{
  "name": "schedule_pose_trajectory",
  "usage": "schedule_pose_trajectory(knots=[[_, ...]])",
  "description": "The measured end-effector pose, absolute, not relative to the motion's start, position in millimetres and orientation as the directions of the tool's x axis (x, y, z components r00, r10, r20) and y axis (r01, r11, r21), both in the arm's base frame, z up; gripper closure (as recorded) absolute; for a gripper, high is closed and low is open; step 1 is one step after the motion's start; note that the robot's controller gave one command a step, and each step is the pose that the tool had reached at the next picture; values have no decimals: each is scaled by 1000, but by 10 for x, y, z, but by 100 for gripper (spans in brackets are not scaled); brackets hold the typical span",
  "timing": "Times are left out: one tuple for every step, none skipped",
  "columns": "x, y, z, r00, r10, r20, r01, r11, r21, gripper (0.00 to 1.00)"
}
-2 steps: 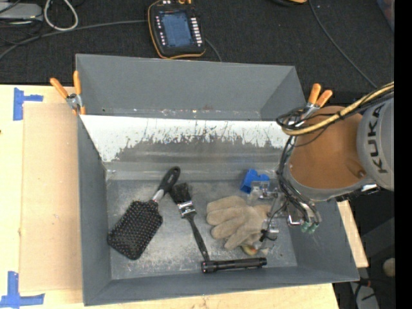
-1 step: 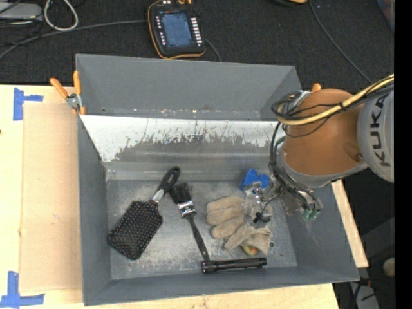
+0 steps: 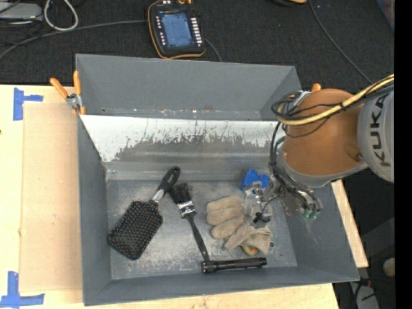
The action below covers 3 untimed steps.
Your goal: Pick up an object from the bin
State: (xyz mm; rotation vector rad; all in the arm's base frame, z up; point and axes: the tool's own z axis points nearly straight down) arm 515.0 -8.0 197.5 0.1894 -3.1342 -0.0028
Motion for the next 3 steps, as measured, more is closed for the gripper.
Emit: schedule_pose_trajectory(knots=[[5165,18,1440,-999,-53,6,-53,999,3,100],[5188,-24,1515,-999,-42,4,-42,999,3,100],[5080,-136,706,-968,-251,2,-251,968,6,0]])
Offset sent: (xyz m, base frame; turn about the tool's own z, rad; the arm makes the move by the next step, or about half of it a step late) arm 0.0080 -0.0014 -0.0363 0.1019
